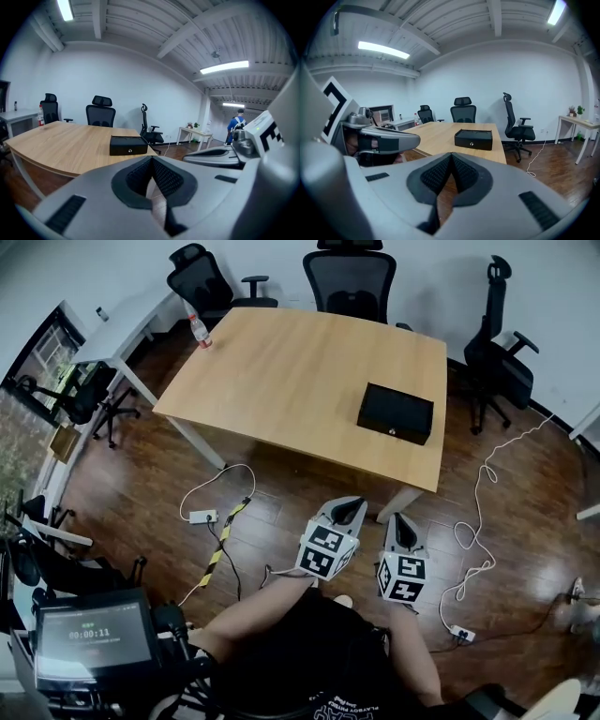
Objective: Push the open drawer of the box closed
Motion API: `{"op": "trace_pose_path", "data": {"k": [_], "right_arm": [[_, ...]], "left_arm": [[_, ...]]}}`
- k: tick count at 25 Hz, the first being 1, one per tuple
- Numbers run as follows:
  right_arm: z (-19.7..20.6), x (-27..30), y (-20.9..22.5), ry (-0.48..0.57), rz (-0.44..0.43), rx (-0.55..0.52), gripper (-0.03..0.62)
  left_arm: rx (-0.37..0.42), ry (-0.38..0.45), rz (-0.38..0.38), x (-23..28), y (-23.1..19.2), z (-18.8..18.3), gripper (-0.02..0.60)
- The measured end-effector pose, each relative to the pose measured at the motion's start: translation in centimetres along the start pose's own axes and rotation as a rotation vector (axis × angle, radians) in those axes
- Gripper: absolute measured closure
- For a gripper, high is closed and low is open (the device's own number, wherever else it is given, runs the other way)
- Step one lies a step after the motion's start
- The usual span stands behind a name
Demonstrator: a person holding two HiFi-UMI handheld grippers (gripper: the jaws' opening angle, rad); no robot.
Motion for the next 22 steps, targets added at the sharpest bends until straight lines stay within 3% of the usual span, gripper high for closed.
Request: {"op": "trace_pose_path", "data": {"k": [8,16,22], "right_arm": [[0.8,-0.8,-1.3,0.037,0.007,-0.019,0.589],[1.4,-1.7,-1.7,0.081,0.068,-0.007,0.59],[2.5,-1.6,-2.1,0.059,0.077,-0.021,0.589]], "left_arm": [[-0.028,-0.054,-0.023,-1.7,0.1,2.5,0.581],[0.023,0.0,-0.037,-2.6,-0.7,2.3,0.581],[-0.007,0.002,-0.043,-2.9,-1.0,3.5,0.581]]}}
Point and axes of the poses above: the fingertips, and each gripper's own axes: x forward along the fingers, y to its right, z out of its underside, the point moved 8 cm from there along -x, backward along the fingers, and after that the axes turned 9 degrees about x, right-handed, at the moved point
